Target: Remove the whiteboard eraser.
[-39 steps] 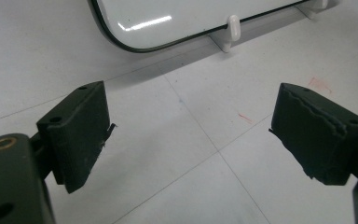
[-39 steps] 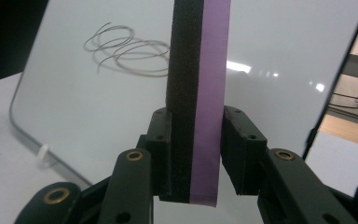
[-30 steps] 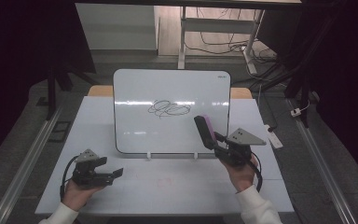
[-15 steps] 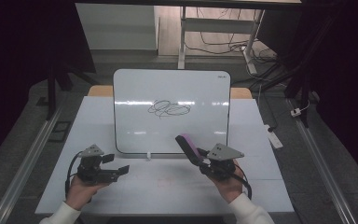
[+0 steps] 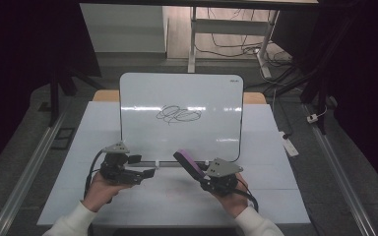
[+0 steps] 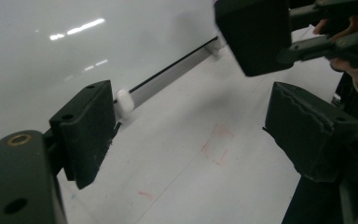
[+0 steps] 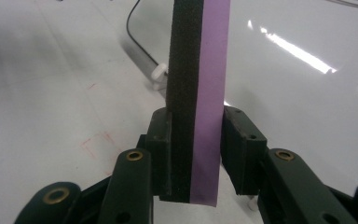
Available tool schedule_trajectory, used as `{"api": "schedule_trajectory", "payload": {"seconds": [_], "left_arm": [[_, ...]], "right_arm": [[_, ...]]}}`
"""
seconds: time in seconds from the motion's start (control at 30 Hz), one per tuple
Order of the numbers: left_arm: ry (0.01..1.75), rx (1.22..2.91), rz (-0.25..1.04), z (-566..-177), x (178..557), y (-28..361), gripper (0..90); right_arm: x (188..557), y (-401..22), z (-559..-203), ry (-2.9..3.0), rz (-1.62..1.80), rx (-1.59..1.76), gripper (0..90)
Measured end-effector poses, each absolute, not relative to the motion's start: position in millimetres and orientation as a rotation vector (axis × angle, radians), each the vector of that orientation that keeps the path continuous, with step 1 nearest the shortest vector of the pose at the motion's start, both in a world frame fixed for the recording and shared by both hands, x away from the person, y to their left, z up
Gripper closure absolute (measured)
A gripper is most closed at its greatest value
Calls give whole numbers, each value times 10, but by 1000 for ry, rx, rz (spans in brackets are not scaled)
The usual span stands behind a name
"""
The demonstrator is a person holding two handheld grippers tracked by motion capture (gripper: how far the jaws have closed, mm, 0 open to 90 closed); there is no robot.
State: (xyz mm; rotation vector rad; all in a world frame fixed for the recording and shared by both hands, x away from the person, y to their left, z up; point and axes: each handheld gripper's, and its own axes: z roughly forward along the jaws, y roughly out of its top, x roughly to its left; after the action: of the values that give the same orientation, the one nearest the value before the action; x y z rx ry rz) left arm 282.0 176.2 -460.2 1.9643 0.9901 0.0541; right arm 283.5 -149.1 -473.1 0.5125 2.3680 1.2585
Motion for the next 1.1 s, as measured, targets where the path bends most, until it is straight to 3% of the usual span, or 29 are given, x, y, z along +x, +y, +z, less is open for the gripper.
{"api": "schedule_trajectory", "payload": {"seconds": [0.43, 0.97, 1.1], "left_arm": [[944, 1960, -37, -4507, 2988, 1572, 148], [903, 1969, -168, -4567, 3166, 1351, 181], [891, 1972, -200, -4593, 3187, 1315, 229]], "right_arm": [[2776, -1374, -4773, 2380, 1223, 398, 651], [2724, -1293, -4802, 2377, 1194, 298, 650], [2710, -1290, -4800, 2372, 1204, 275, 650]]}}
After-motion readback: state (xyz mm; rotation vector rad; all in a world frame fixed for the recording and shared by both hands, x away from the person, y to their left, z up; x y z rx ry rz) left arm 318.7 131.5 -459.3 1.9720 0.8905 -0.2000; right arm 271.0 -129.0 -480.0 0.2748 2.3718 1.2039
